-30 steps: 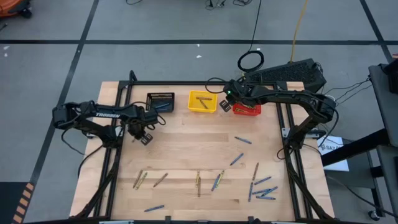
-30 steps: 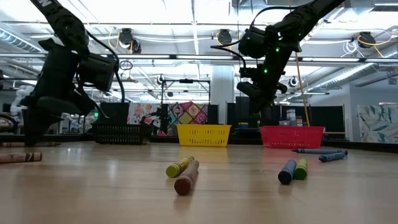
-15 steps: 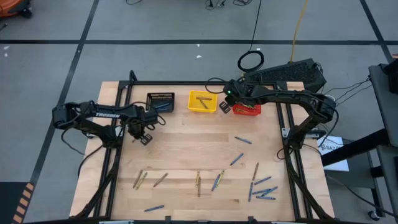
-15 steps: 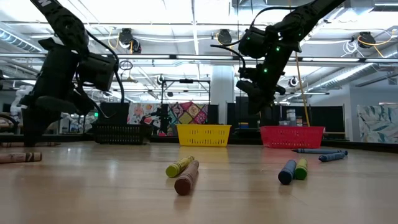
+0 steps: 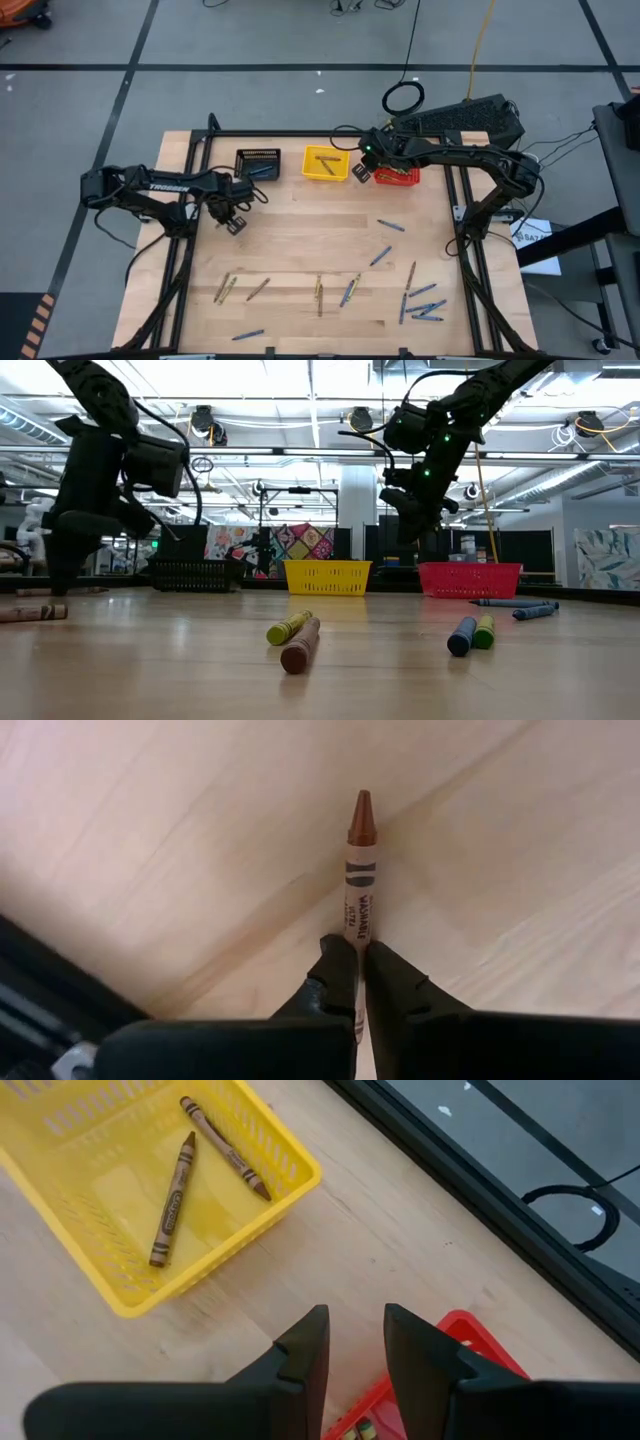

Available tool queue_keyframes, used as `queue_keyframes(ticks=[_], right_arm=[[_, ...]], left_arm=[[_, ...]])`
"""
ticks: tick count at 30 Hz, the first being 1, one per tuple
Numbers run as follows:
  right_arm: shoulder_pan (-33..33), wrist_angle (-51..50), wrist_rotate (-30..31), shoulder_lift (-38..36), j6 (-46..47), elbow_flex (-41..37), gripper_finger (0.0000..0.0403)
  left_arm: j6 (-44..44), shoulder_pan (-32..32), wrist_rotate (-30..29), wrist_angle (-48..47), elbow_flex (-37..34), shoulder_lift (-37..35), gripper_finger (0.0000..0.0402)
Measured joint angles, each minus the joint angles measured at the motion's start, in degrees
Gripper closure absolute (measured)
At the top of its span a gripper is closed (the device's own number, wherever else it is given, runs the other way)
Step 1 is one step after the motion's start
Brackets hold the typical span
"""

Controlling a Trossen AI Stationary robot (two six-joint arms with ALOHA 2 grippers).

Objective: Sort crayons
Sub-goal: Put the brown crayon into the yellow bin

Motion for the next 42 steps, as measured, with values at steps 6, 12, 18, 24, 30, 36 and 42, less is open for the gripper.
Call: queue_keyframes(ticks=[6, 12, 18, 24, 30, 36, 42], right_arm=[[0.0, 0.0, 0.0, 0.0, -1.2, 0.0, 0.0316], [0.0, -0.1, 0.0, 0.0, -1.2, 0.0, 0.0316], [0.0, -0.1, 0.0, 0.0, -1.2, 0.0, 0.0316], [0.0, -0.1, 0.0, 0.0, -1.2, 0.0, 0.0316], [0.0, -0.1, 0.0, 0.0, -1.2, 0.0, 0.0316], [0.0, -0.1, 0.0, 0.0, -1.2, 0.0, 0.0316], [0.0, -0.3, 0.0, 0.0, -1.2, 0.0, 0.0316]], left_arm=[[0.0, 0.0, 0.6, -0.7, 0.0, -0.2, 0.0401], [0.0, 0.0, 1.4, -1.1, 0.0, -0.2, 0.0401], [0.3, 0.0, 1.7, -1.7, 0.2, -1.0, 0.0401], [1.8, 0.3, 1.1, -7.0, 4.1, -4.7, 0.0401], [2.8, 2.0, -0.2, -6.8, 8.0, -6.3, 0.0401], [5.5, 5.1, -1.5, -2.9, 11.2, -6.3, 0.0401], [8.4, 8.7, -1.6, -0.4, 12.9, -6.3, 0.0401]])
